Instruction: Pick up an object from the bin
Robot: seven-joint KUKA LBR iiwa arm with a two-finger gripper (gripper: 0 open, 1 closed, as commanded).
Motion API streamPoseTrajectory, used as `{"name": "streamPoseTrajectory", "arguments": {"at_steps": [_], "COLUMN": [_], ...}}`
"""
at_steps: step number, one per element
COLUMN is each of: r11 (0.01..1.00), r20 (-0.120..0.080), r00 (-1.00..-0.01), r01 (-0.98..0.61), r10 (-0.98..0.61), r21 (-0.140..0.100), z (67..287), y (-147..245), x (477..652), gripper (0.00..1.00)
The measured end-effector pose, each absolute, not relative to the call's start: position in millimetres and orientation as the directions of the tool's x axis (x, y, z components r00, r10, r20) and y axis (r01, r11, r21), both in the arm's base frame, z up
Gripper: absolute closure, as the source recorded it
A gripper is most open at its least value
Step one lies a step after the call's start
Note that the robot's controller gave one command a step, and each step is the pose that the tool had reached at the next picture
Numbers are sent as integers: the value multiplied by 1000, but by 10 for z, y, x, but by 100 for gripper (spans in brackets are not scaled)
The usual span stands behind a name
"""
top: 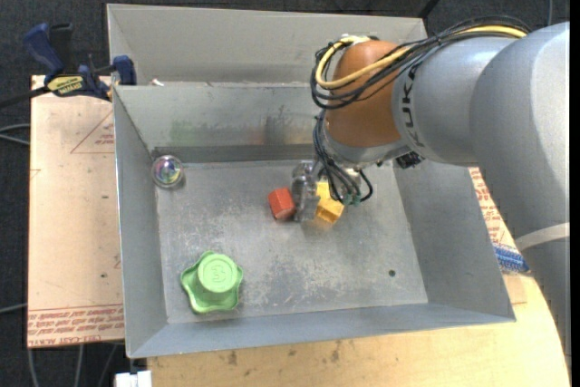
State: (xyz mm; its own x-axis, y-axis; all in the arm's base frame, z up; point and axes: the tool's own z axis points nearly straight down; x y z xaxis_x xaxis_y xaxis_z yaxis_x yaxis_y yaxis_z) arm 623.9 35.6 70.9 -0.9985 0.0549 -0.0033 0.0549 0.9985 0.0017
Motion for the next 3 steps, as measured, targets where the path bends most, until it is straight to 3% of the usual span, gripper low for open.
{"name": "streamPoseTrajectory", "arguments": {"at_steps": [1, 2, 3], "r11": [964, 944, 944], "r20": [-5, -11, -4], "r00": [-964, -944, -944], "r01": [-267, -329, -331], "r10": [-267, -329, -331], "r21": [0, -6, 0], "z": [713, 2627, 2577], "y": [252, -467, -444], "x": [6031, 5768, 5757], "gripper": [100, 100, 0]}}
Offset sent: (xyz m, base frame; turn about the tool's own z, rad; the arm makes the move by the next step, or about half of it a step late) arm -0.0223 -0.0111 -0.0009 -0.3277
